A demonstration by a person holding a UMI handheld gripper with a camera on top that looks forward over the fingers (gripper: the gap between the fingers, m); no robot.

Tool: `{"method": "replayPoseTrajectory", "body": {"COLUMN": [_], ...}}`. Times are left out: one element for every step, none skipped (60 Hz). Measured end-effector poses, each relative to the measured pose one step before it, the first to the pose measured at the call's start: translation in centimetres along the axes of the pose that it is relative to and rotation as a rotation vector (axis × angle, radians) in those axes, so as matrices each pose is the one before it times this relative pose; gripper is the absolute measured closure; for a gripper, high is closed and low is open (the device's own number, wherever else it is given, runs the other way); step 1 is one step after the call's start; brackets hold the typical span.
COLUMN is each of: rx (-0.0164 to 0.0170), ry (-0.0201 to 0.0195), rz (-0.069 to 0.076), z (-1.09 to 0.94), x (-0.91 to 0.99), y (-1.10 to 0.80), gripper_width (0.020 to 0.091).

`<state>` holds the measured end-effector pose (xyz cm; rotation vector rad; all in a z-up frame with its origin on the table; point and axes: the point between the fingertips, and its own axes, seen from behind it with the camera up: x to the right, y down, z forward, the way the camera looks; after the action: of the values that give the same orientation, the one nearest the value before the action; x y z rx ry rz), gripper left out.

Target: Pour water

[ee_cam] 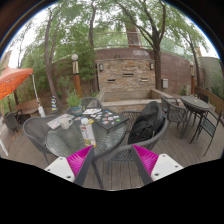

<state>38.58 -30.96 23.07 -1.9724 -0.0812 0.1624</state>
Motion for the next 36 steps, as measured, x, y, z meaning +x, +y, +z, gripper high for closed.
{"method": "replayPoseTrajectory", "body": {"rx": [0.00067, 0.00171, 0.00226, 0.00233, 0.00259, 0.00279, 0.00288, 0.00251, 0.00262, 0.00300, 0.00339, 0.00390, 0.00366, 0.00302, 0.00144, -0.00164, -0.00434, -0.00457, -0.00287, -0.00126, -0.00036, 0.00050, 0.00123, 0.00235, 0.00336, 0.00452, 0.00410, 0.00404, 0.00429, 0.00513, 0.00579, 0.00632, 0.00705, 0.00758, 0.00860, 0.00913], "ry": [0.00117, 0.00012, -0.00125, -0.00259, -0.00341, -0.00354, -0.00346, -0.00190, -0.00024, 0.00065, 0.00054, -0.00085, -0.00284, -0.00371, -0.00450, -0.00549, -0.00752, -0.00879, -0.00916, -0.00777, -0.00599, -0.00324, -0.00035, -0.00090, -0.00173, -0.00266, -0.00328, -0.00295, -0.00220, -0.00106, 0.00137, 0.00370, 0.00569, 0.00778, 0.00915, 0.01083], "rz": [-0.0010, -0.0017, -0.0028, -0.0029, -0.0032, -0.0030, -0.0031, -0.0031, -0.0025, -0.0023, -0.0030, -0.0038, -0.0044, -0.0045, -0.0050, -0.0054, -0.0058, -0.0061, -0.0065, -0.0057, -0.0053, -0.0035, -0.0011, 0.0006, 0.0038, 0.0053, 0.0072, 0.0079, 0.0094, 0.0101, 0.0091, 0.0071, 0.0039, 0.0011, -0.0023, -0.0060], "z": [-0.004, -0.012, -0.015, -0.033, -0.034, -0.374, -0.028, -0.018, 0.010, 0.027, 0.024, 0.044, 0.139, 0.157, 0.197, 0.218, 0.228, 0.279, 0.327, 0.417, 0.444, 0.625, 0.943, 0.847, 0.835, 0.855, 0.879, 0.952, 0.978, 1.023, 1.090, 1.134, 1.130, 1.158, 1.171, 1.224], "x": [0.025, -0.015, -0.043, -0.077, -0.089, -0.030, -0.086, -0.030, 0.001, 0.018, 0.011, -0.009, -0.041, -0.044, -0.072, -0.141, -0.204, -0.282, -0.348, -0.349, -0.345, -0.614, -0.830, -0.569, -0.567, -0.639, -0.637, -0.560, -0.491, -0.464, -0.375, -0.273, -0.206, -0.205, -0.203, -0.154], "y": [-0.022, -0.035, -0.041, -0.035, -0.040, 0.034, -0.058, -0.045, -0.036, -0.036, -0.042, -0.036, -0.008, 0.040, 0.082, 0.155, 0.209, 0.260, 0.195, 0.167, 0.152, -0.023, -0.091, 0.148, 0.199, 0.221, 0.248, 0.301, 0.316, 0.332, 0.341, 0.321, 0.254, 0.282, 0.209, 0.178], "gripper_width": [0.0275, 0.0277, 0.0278, 0.0275, 0.0276, 0.0276, 0.0277, 0.0276, 0.0276, 0.0276, 0.0276, 0.0276, 0.0275, 0.0275, 0.0277, 0.0276, 0.0277, 0.0277, 0.0275, 0.0276, 0.0276, 0.0277, 0.0276, 0.0275, 0.0274, 0.0274, 0.0274, 0.0274, 0.0274, 0.0273, 0.0273, 0.0272, 0.0272, 0.0272, 0.0272, 0.0272]}}
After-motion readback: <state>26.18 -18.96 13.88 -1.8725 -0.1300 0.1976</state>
